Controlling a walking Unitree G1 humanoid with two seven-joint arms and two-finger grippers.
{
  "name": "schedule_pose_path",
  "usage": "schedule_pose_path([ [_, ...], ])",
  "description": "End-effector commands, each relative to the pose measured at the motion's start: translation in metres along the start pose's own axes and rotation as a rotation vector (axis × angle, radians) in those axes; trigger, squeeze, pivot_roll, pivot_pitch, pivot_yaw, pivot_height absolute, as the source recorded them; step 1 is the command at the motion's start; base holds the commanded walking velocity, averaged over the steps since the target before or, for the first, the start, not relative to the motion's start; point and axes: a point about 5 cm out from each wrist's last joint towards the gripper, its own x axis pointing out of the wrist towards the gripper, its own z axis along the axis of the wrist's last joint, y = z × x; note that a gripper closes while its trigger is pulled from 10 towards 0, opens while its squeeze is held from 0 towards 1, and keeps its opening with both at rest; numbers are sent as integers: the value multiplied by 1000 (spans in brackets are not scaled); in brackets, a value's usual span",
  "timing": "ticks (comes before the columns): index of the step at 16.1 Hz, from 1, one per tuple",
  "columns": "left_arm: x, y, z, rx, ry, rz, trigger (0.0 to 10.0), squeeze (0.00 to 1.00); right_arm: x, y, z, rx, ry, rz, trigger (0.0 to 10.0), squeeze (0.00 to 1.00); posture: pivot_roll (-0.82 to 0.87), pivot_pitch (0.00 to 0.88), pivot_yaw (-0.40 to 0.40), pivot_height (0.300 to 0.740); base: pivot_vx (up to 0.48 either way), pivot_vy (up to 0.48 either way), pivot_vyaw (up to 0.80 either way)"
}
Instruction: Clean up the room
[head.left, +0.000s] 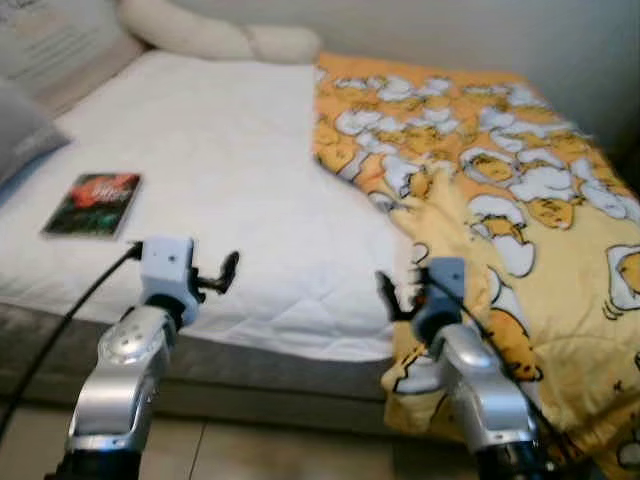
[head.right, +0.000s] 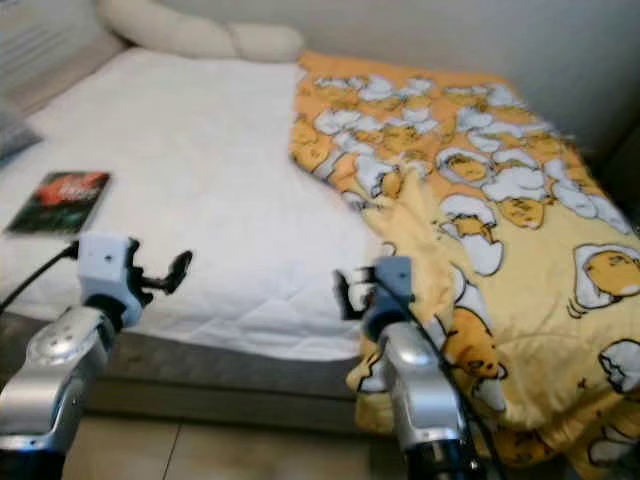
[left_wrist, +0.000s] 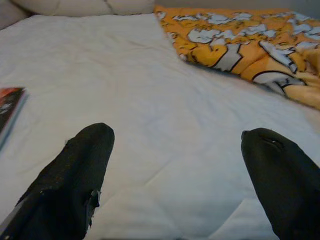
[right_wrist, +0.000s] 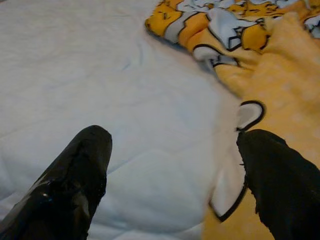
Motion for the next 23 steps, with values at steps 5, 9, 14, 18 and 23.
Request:
schedule_pose_path([
  [5, 3, -10, 4, 3, -13, -36, 10000, 102, -2, -15, 5, -27, -15, -57, 10000, 0, 92, 0, -31, 740, 289, 0, 0],
  [9, 3, -11, 4, 4, -13, -36, 10000, 102, -1, -15, 6, -31, -15, -59, 10000, 0, 92, 0, -33, 740, 289, 0, 0],
  [14, 2, -10, 4, 8, -10, -39, 10000, 98, -2, -15, 6, -27, -17, -66, 10000, 0, 90, 0, -31, 740, 289, 0, 0],
  [18, -1, -9, 2, 46, 2, -48, 10000, 71, -5, -21, 9, 38, -45, -81, 10000, 0, 82, 0, -25, 740, 68, 0, 0],
  [23, -13, -20, 0, 165, 21, -283, 10000, 82, -1, -61, -3, -56, 50, -263, 10000, 1000, 74, 0, 3, 740, 0, 0, 0],
])
